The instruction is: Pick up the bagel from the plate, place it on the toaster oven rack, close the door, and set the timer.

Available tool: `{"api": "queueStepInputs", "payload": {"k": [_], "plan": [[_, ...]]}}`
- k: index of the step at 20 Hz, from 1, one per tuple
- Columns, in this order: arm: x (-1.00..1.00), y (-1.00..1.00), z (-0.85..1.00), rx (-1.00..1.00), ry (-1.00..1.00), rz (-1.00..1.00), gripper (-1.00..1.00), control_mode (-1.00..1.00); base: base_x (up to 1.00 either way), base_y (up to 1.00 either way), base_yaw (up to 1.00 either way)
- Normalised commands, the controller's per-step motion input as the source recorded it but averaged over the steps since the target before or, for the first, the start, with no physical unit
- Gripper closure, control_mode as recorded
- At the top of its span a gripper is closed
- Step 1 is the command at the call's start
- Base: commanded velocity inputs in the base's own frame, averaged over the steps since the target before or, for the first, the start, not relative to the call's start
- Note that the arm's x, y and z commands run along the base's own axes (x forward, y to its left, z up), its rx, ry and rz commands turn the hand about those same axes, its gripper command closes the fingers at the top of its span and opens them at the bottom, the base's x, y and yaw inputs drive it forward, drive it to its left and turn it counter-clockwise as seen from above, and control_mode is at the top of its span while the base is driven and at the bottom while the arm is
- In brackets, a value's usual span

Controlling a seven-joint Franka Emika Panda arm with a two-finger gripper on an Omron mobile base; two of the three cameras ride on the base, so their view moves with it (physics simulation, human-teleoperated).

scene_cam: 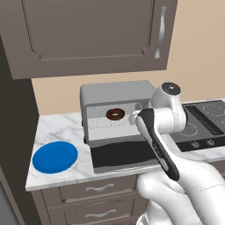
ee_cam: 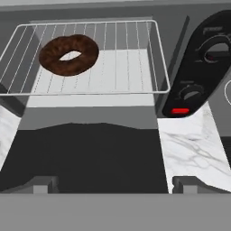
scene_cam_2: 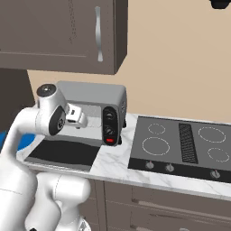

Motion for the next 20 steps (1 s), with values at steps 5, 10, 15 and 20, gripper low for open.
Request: {"api": "queueStepInputs", "payload": {"k": [5, 10, 15, 20], "plan": [[-0.40, 0.03, -0.02, 0.00, 0.00, 0.06, -1.00, -1.00, 0.00, 0.00, 0.00], [-0.39, 0.13, 0.00, 0.00, 0.00, 0.12, -1.00, -1.00, 0.00, 0.00, 0.00], [-0.29, 0.20, 0.04, -0.04, 0.00, 0.11, -1.00, -1.00, 0.00, 0.00, 0.00], [-0.32, 0.38, 0.09, -0.16, 0.00, 0.10, -1.00, -1.00, 0.00, 0.00, 0.00]]}}
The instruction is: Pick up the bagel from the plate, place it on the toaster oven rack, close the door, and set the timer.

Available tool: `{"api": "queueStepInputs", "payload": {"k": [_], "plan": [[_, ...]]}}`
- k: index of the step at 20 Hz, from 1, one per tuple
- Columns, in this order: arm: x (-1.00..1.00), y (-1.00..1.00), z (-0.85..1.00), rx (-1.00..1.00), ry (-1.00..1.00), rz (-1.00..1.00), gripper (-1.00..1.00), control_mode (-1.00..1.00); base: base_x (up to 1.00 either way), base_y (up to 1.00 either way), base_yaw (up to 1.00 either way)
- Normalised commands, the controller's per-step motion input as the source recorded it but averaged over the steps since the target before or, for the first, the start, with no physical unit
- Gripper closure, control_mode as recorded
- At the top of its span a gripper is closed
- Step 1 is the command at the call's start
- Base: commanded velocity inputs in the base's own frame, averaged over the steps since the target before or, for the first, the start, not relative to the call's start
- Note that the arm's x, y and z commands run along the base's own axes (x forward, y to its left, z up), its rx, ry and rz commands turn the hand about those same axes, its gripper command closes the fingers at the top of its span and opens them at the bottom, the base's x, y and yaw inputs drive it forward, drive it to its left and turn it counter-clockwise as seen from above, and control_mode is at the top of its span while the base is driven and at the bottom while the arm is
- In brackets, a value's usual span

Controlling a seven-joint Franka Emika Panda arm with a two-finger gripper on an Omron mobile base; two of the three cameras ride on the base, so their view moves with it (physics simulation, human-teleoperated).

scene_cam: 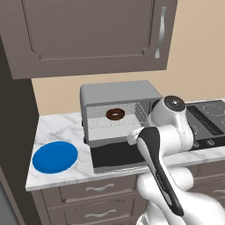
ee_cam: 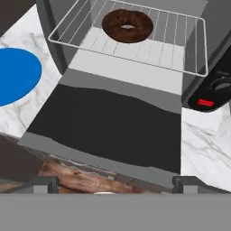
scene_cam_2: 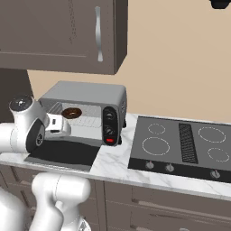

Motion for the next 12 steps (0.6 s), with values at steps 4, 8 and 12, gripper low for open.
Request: {"api": "queueStepInputs", "payload": {"k": [4, 8, 12], "plan": [[-0.32, 0.44, 0.00, -0.20, 0.00, 0.10, -1.00, -1.00, 0.00, 0.00, 0.00], [-0.32, 0.41, 0.00, -0.21, 0.00, 0.09, -1.00, -1.00, 0.00, 0.00, 0.00], [-0.39, 0.35, 0.00, -0.19, 0.00, 0.08, -1.00, -1.00, 0.00, 0.00, 0.00]]}}
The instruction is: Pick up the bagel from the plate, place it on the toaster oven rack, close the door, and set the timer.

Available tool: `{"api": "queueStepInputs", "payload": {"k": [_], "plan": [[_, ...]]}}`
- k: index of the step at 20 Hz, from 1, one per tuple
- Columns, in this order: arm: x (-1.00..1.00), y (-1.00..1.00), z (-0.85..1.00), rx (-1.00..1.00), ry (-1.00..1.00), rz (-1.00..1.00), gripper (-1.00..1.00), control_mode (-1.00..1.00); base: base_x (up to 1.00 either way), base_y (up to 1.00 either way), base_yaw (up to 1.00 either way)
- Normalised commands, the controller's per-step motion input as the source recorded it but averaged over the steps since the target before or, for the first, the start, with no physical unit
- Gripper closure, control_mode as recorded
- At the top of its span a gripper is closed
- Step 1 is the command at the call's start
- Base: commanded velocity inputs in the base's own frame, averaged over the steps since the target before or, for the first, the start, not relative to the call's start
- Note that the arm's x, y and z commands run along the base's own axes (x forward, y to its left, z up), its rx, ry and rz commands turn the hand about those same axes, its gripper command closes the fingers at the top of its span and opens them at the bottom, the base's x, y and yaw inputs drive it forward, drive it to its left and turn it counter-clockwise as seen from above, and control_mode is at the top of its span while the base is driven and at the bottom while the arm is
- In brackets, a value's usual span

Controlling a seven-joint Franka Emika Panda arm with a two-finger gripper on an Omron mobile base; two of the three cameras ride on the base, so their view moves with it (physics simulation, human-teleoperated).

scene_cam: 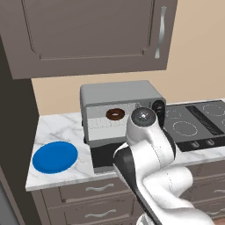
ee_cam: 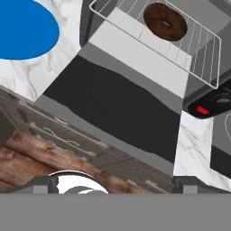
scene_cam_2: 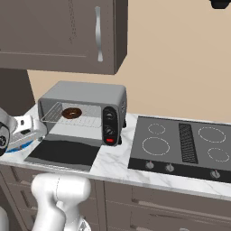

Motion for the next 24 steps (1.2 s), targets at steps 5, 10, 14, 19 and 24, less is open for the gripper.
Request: {"api": "queueStepInputs", "payload": {"k": [5, 10, 14, 19, 24], "plan": [[-0.42, 0.20, -0.05, -0.14, 0.00, 0.06, -1.00, -1.00, 0.00, 0.00, 0.00], [-0.24, 0.00, -0.19, -0.09, -0.02, 0.05, -1.00, -1.00, 0.00, 0.00, 0.00], [0.00, 0.00, -0.33, -0.08, -0.08, 0.01, -1.00, -1.00, 0.00, 0.00, 0.00], [0.13, 0.12, -0.45, -0.16, -0.09, 0.02, -1.00, -1.00, 0.00, 0.00, 0.00], [0.01, 0.20, -0.38, -0.20, -0.11, 0.03, -1.00, -1.00, 0.00, 0.00, 0.00]]}}
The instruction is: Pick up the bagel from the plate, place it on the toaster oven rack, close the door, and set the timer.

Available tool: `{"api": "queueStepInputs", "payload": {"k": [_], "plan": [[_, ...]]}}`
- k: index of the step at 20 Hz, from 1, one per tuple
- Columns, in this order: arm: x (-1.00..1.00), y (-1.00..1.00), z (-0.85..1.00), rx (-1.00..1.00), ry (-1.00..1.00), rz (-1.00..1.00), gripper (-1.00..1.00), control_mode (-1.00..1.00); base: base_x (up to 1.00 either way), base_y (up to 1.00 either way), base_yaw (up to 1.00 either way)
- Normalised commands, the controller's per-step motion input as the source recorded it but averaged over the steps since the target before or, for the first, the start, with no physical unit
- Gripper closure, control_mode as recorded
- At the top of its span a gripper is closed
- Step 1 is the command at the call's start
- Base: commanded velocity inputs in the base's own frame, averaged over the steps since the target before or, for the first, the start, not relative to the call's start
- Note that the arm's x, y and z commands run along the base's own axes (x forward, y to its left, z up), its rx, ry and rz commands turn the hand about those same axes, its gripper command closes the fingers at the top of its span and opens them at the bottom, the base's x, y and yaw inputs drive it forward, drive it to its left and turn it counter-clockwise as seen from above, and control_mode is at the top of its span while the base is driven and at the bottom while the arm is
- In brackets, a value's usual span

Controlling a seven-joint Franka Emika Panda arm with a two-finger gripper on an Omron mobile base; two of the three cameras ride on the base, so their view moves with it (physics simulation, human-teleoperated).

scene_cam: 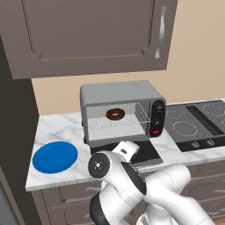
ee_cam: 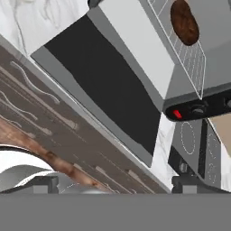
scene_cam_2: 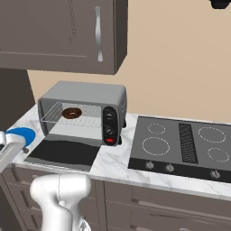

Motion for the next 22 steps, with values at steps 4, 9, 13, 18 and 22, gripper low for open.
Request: {"api": "queueStepInputs", "payload": {"k": [4, 9, 13, 18, 22], "plan": [[0.00, 0.20, -0.36, -0.18, -0.14, 0.02, -1.00, -1.00, 0.00, 0.00, 0.00], [0.11, 0.16, -0.29, -0.14, -0.09, 0.01, -1.00, -1.00, 0.00, 0.00, 0.00], [0.16, 0.11, -0.28, -0.13, -0.05, 0.00, -1.00, -1.00, 0.00, 0.00, 0.00], [0.25, 0.09, -0.27, -0.11, -0.05, 0.00, -1.00, -1.00, 0.00, 0.00, 0.00], [0.23, 0.14, -0.19, -0.10, -0.07, 0.00, -1.00, -1.00, 0.00, 0.00, 0.00]]}}
